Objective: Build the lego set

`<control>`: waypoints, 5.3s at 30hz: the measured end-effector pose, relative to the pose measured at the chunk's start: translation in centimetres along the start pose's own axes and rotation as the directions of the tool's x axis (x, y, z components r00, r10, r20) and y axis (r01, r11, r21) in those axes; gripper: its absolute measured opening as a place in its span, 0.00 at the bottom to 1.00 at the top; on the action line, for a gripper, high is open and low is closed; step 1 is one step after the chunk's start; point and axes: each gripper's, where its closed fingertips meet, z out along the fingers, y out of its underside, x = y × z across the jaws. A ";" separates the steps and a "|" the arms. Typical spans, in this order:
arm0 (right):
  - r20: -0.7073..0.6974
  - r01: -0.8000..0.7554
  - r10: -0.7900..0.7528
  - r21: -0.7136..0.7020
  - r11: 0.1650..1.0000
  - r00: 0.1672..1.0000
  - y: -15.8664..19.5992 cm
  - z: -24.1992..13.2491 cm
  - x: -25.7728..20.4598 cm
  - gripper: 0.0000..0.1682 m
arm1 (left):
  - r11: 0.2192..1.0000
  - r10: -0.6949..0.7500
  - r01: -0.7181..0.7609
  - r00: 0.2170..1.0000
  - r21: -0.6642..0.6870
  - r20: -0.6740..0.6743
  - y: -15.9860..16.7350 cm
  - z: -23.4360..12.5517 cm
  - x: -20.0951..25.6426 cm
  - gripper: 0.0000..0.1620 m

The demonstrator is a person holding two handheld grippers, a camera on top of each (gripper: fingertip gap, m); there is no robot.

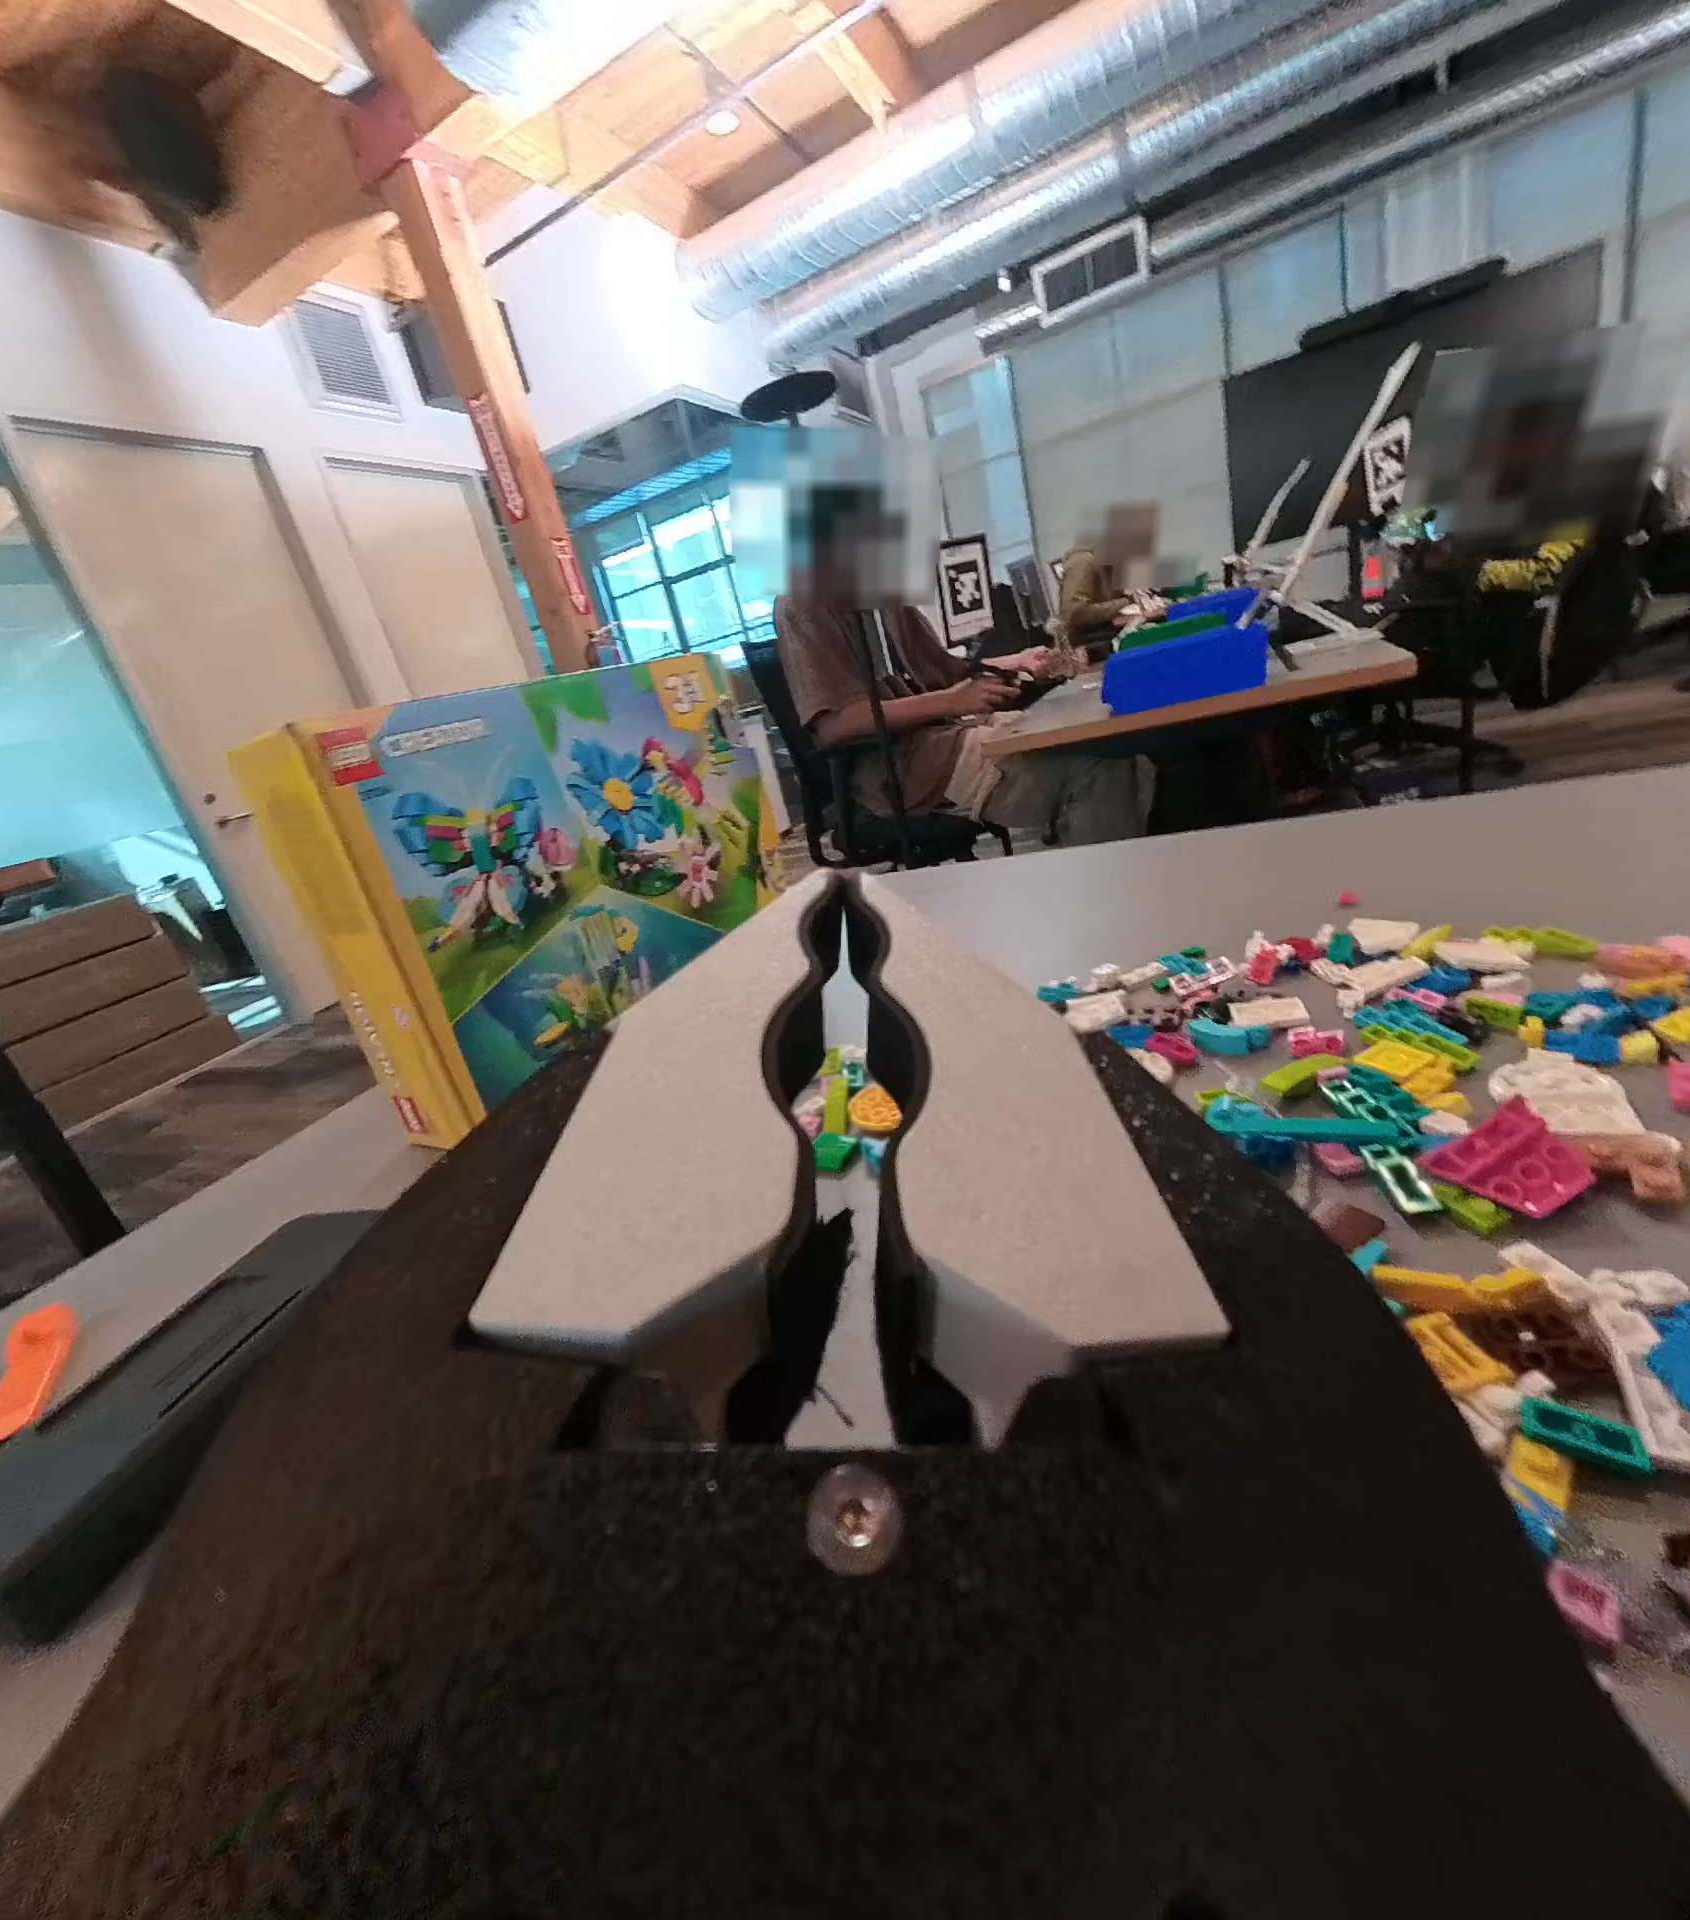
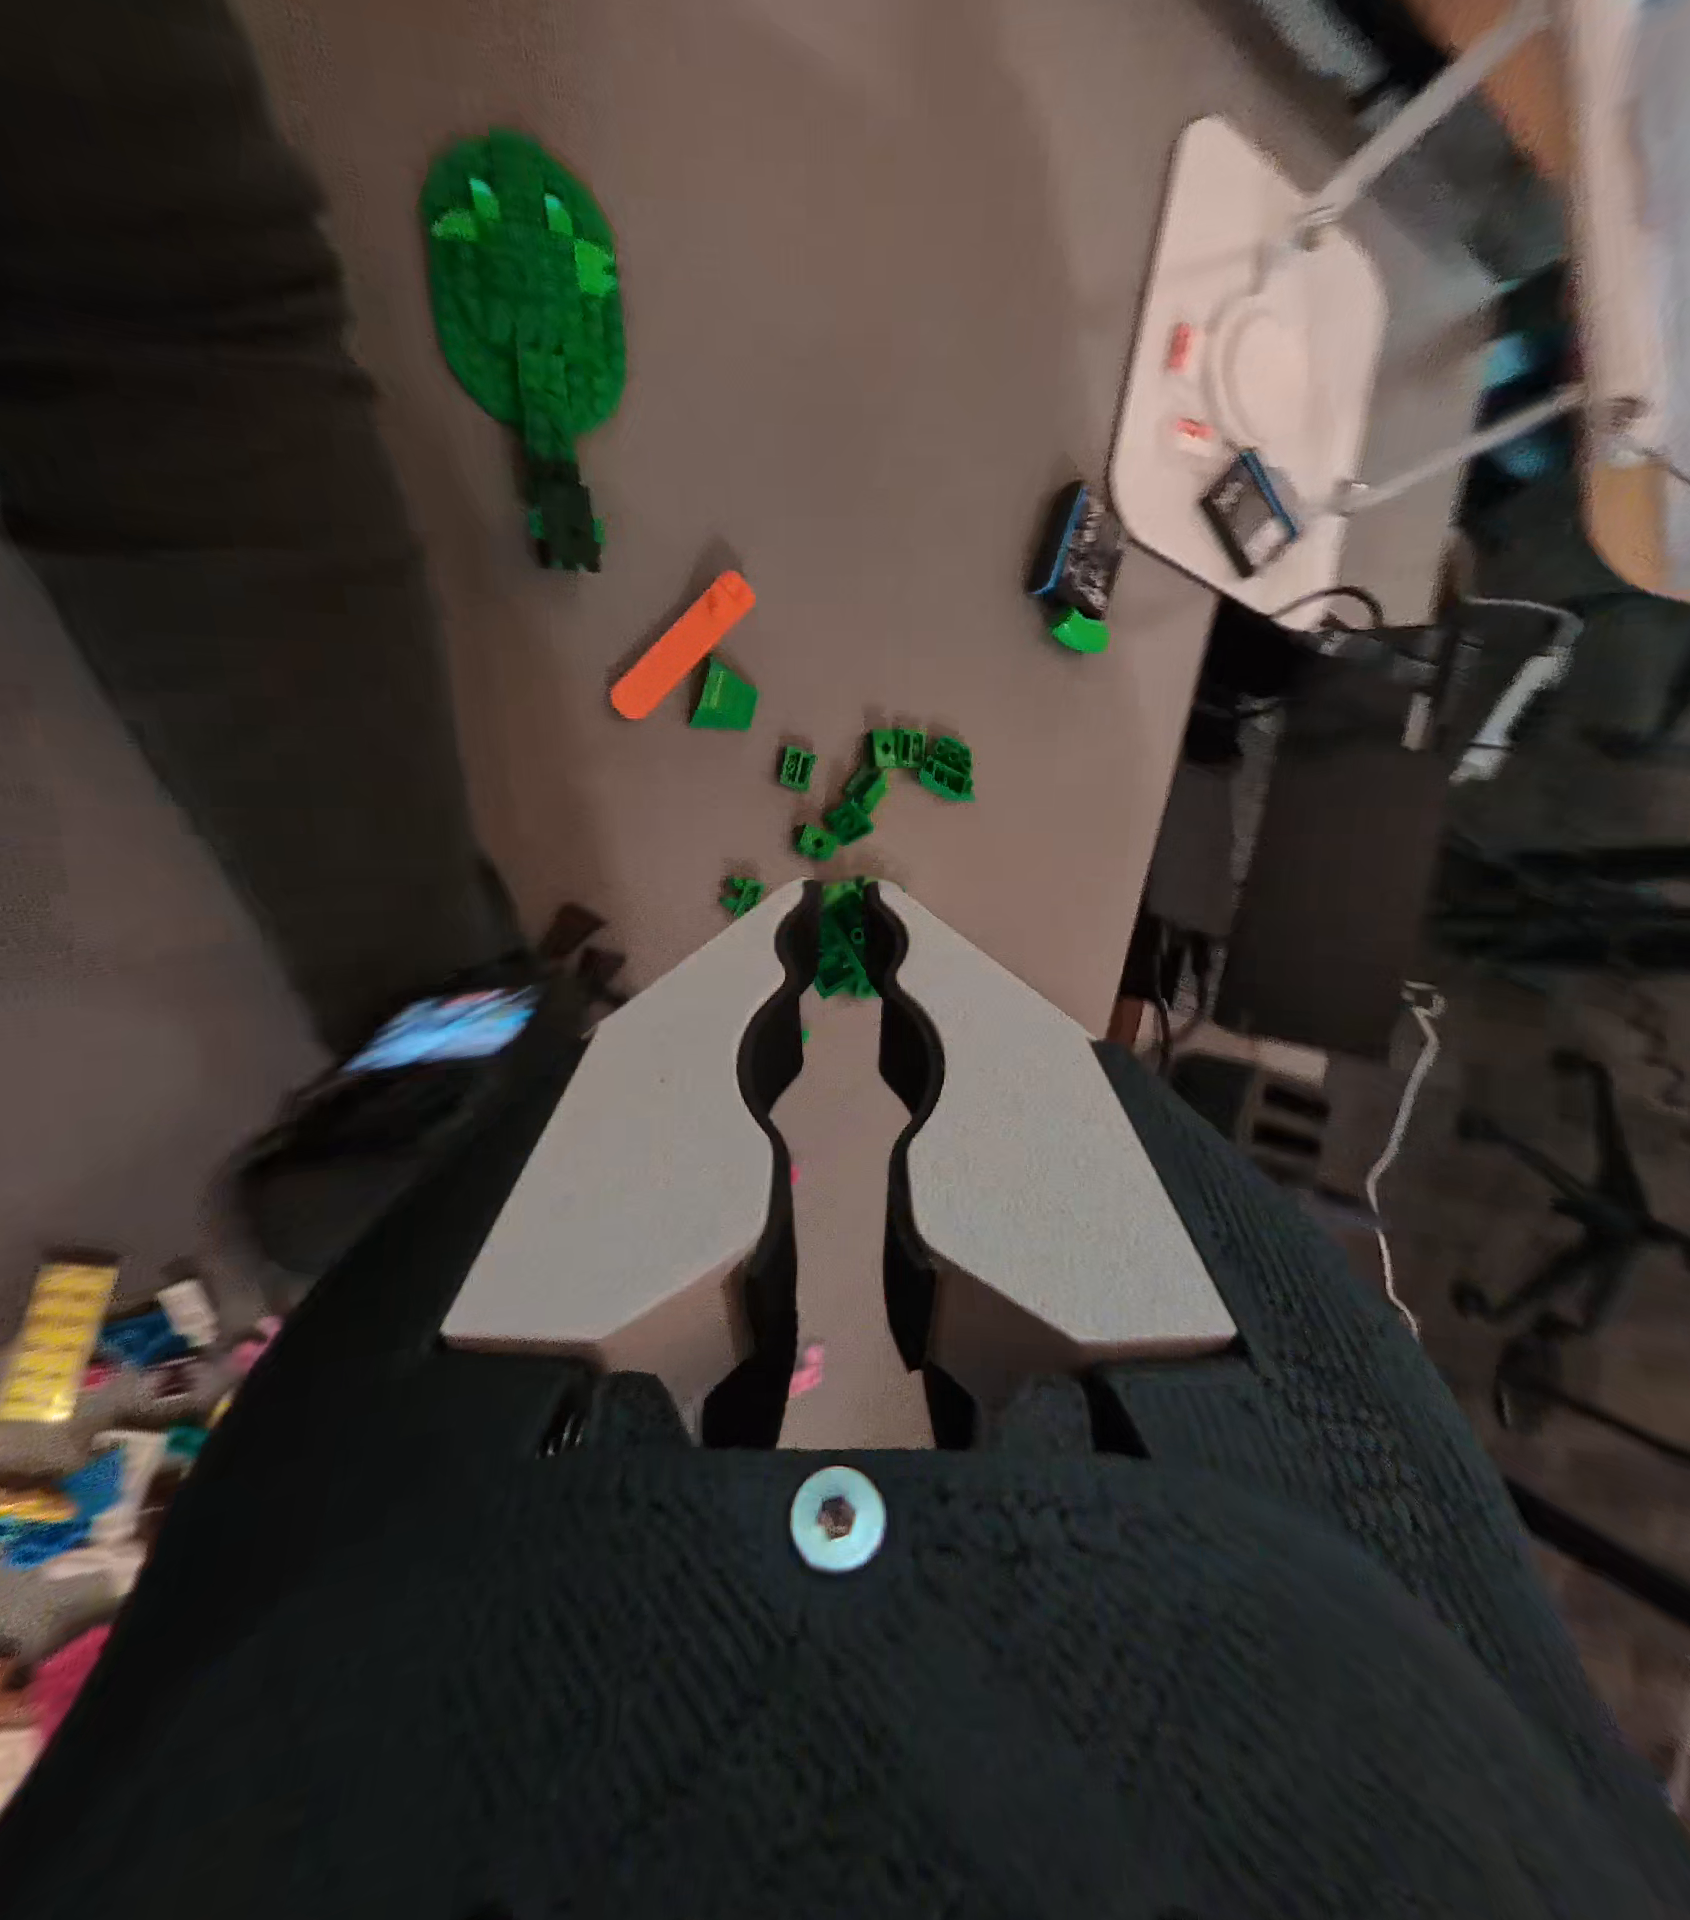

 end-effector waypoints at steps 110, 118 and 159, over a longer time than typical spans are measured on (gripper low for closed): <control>-0.557 -0.900 0.800 0.432 0.050 -0.223 30.4 -11.1 -30.3 0.03 | 0.993 -0.071 0.052 0.978 0.101 0.196 -1.0 -1.5 -4.9 0.00; -0.561 -0.920 0.805 0.388 0.049 -0.194 29.9 -11.5 -31.3 0.06 | 0.994 -0.072 0.053 0.978 0.100 0.193 -1.0 -1.5 -4.8 0.00; -0.961 -0.475 0.039 0.170 0.863 -0.273 11.9 -13.8 -20.1 0.04 | 0.970 0.112 -0.125 0.991 0.208 0.072 -7.8 -9.5 5.7 0.00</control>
